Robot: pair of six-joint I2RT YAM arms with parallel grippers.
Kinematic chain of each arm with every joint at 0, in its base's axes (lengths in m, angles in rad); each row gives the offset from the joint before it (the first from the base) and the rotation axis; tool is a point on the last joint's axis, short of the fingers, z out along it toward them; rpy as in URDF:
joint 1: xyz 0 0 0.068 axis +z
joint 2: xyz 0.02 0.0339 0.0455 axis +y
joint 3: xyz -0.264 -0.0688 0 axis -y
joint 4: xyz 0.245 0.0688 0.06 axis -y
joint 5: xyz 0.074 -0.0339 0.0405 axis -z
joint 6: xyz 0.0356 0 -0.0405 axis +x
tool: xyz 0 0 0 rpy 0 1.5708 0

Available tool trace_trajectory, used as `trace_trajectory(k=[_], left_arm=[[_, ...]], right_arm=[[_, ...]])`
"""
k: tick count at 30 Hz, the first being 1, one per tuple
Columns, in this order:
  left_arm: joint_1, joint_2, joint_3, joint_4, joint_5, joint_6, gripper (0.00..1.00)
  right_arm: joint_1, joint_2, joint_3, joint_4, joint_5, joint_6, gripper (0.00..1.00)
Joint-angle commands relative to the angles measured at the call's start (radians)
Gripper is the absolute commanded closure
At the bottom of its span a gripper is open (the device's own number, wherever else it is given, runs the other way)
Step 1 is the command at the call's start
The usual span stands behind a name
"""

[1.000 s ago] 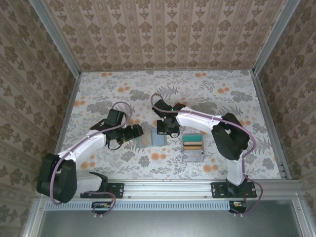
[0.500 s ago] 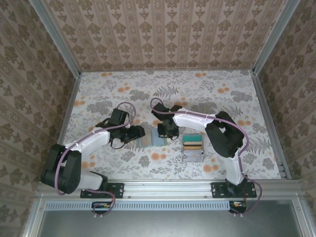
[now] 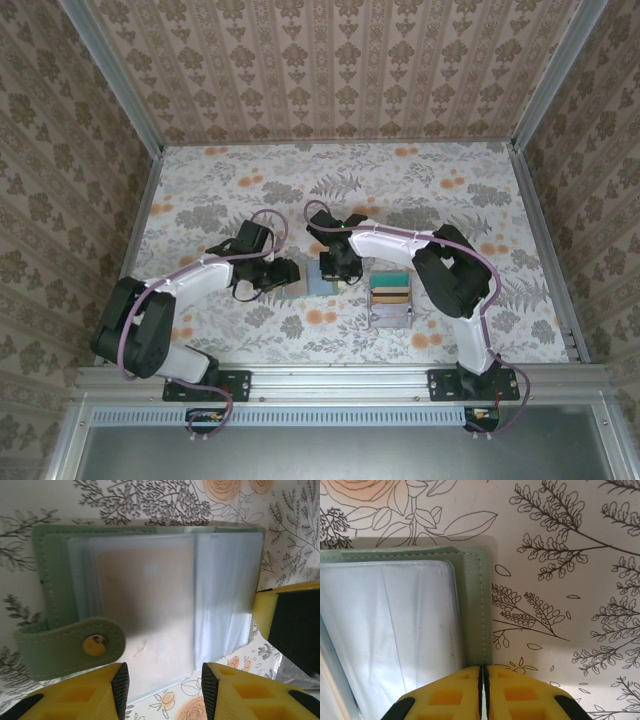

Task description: Take the credit cards out of the card holder

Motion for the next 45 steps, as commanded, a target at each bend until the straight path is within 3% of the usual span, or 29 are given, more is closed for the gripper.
trace_trajectory(k=[1,15,28,35,45], left_arm=[[-0.003,0.024,0.025,0.008,0.005,0.026,0.55],[-0.017,0.043,0.044,-0.060,-0.077,0.051,0.54],[-0.033,0.092,0.049,-0.056,-0.079,0.059,0.53],[-0.039,0.084,0.034,0.026,-0.003,0.039,0.38],[-0.040,0.055,0.023,0.067,0.029,0.029,0.34]], right_arm=[[0.005,0.028,0.008,-0.037,-0.013,0.005,0.86],[0.005,0.033,0.004,-0.032,-0.020,0.010,0.86],[0.005,0.038,0.008,-0.033,-0.025,0.014,0.86],[0.005,0.043,0.006,-0.032,-0.031,0.015,0.86],[0.007,0.040,-0.002,-0.026,-0.035,0.018,0.86]])
